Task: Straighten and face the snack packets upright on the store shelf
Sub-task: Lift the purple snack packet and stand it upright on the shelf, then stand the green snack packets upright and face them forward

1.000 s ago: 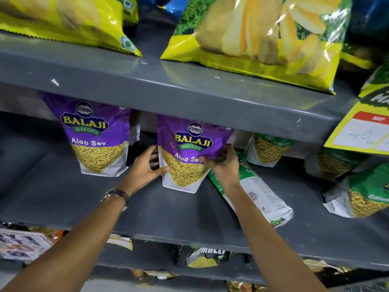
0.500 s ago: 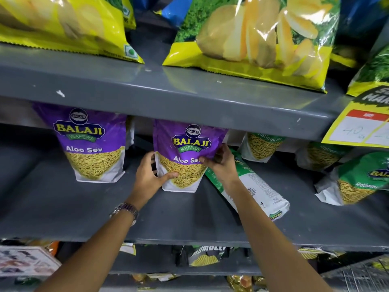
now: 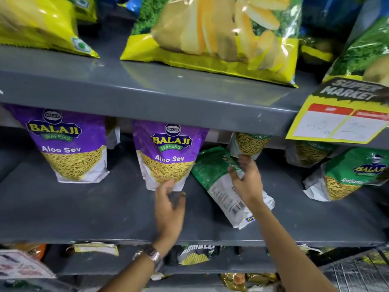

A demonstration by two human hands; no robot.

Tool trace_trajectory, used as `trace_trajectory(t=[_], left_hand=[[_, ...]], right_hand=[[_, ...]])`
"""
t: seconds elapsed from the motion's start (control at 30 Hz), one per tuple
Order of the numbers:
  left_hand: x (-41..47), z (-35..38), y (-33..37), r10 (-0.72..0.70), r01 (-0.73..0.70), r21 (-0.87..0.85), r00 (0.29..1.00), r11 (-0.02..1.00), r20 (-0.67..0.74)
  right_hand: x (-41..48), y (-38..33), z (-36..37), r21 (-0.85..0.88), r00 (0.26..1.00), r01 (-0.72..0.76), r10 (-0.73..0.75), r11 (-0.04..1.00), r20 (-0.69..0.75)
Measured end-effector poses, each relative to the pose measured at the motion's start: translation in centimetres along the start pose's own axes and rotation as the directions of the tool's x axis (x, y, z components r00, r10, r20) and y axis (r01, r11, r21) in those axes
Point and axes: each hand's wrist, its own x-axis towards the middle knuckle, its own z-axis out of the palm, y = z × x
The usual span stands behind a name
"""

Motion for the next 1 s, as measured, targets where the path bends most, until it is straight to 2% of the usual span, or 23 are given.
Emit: trace_trajectory(t=[0.03,0.07,0.1,0.13,0.17,0.2,0.27,0.37,0.47,0.57,0.63,0.73,0.87,1.0], left_hand=[[-0.6,1.7,0.4,-0.113,0.111,0.063,0.993,0.992,0.036],[-1.1,3.4,1.0,-0.288,0.283,0.056,0.953,0.957,0.091],[-1.3,5.0,1.7,-0.479,0.485,0.009,0.861,0.875,0.173],[-1.4,6.4,2.2,-0.622,0.651,-0.037,0.739,0.758,0.259],[-1.4,7.5,2.7,-0.680,0.731,-0.056,0.658,0.680,0.324],[-1.1,8.4,2.7,-0.686,0.743,-0.048,0.639,0.667,0.347],[-0.8,9.5,2.5,-0.676,0.721,-0.013,0.656,0.693,0.336],[-0.8,9.6,2.7,-0.688,0.732,-0.007,0.643,0.681,0.337],[-1.0,9.2,2.7,-0.677,0.718,0.023,0.645,0.696,0.356],[-1.7,9.1,3.1,-0.651,0.685,0.057,0.660,0.726,0.375],[-1.8,9.3,3.6,-0.605,0.635,0.061,0.696,0.770,0.386],[-1.4,10.1,4.8,-0.485,0.488,0.108,0.768,0.866,0.418],[0.4,12.6,6.2,-0.242,0.236,0.073,0.854,0.969,0.461],[3.1,15.1,6.3,-0.058,-0.015,0.158,0.893,0.987,0.447]], right_hand=[[0.6,1.3,-1.0,-0.184,0.999,-0.003,0.011,0.983,0.042],[1.2,2.5,-2.0,-0.303,0.991,-0.052,0.087,0.952,0.103],[1.8,3.5,-2.7,-0.348,0.967,-0.131,0.197,0.928,0.161],[2.4,4.3,-3.4,-0.334,0.929,-0.223,0.303,0.916,0.212],[2.7,4.5,-4.0,-0.283,0.888,-0.309,0.382,0.908,0.257],[3.0,5.0,-4.5,-0.201,0.851,-0.383,0.429,0.902,0.302],[2.9,5.4,-5.3,-0.026,0.786,-0.500,0.467,0.865,0.406],[2.7,7.5,-5.8,0.055,0.737,-0.553,0.457,0.832,0.498],[1.9,9.4,-6.2,0.132,0.769,-0.512,0.385,0.849,0.510],[1.3,10.2,-7.2,0.332,0.802,-0.500,0.284,0.799,0.525],[1.3,10.6,-8.1,0.437,0.822,-0.475,0.208,0.764,0.530],[2.1,11.2,-9.3,0.530,0.848,-0.423,0.116,0.735,0.517],[4.4,11.4,-10.4,0.680,0.910,-0.337,0.041,0.651,0.412],[6.7,11.7,-10.8,0.679,0.928,-0.286,0.020,0.676,0.371]])
